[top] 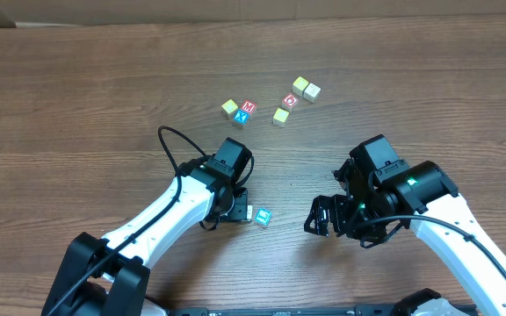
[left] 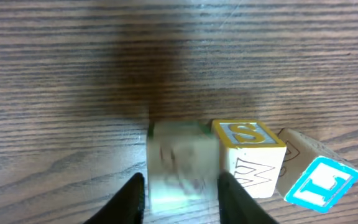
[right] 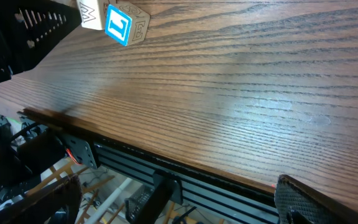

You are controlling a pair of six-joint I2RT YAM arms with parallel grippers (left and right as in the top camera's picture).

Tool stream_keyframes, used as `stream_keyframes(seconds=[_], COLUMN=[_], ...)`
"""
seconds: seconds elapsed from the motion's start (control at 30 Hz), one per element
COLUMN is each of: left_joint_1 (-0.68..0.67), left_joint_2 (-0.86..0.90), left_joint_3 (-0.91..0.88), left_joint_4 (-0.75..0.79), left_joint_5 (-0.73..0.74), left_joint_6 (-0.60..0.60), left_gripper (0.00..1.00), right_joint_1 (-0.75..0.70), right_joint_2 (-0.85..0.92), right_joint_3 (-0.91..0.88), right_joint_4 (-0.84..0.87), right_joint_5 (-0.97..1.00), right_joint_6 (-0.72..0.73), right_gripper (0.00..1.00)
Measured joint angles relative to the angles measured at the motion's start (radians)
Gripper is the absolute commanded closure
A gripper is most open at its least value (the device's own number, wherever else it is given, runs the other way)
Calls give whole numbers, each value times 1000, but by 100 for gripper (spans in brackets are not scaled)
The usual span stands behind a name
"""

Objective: Flip 5 blocks
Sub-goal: 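Place the green V block left of the yellow S block, release, then move the right gripper to the right end of the block row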

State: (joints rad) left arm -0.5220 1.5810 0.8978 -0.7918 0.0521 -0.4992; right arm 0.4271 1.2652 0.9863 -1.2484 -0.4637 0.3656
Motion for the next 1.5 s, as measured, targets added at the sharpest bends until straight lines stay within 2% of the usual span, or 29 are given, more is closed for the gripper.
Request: stream_keyframes(seconds=[0.17, 0.57, 0.8, 0.83, 0.87, 0.9, 0.93, 1.03, 1.17, 1.5], left_joint_1=[0, 15, 87, 103, 113, 126, 137, 150, 150, 150], left_joint_2=[0, 0, -15, -25, -35, -45, -57, -74, -74, -74], left_joint_3=[-2, 13, 158, 185, 202, 217, 225, 220, 163, -17], left_joint_4=[-1, -46, -149, -175, -192, -213, -238, -303, -307, -182], left_joint_5=[0, 0, -5, -5, -5, -6, -8, -18, -20, 16], left_joint_6=[0, 0, 2, 5, 4, 6, 9, 18, 23, 23], left_gripper=[61, 65, 64, 68, 73, 78, 81, 87, 91, 92], right_joint_1=[0, 0, 0, 0, 0, 0, 0, 0, 0, 0], right_joint_2=[0, 0, 0, 0, 0, 0, 0, 0, 0, 0], right_joint_3=[0, 0, 0, 0, 0, 0, 0, 0, 0, -79], right_joint_4=[-1, 0, 3, 4, 6, 8, 9, 19, 29, 168], right_joint_5=[0, 0, 0, -1, 0, 0, -1, 0, 7, 19], right_joint_6=[0, 0, 0, 0, -5, -6, -7, -11, -25, -43], right_gripper=[0, 0, 0, 9, 23, 32, 54, 96, 96, 96])
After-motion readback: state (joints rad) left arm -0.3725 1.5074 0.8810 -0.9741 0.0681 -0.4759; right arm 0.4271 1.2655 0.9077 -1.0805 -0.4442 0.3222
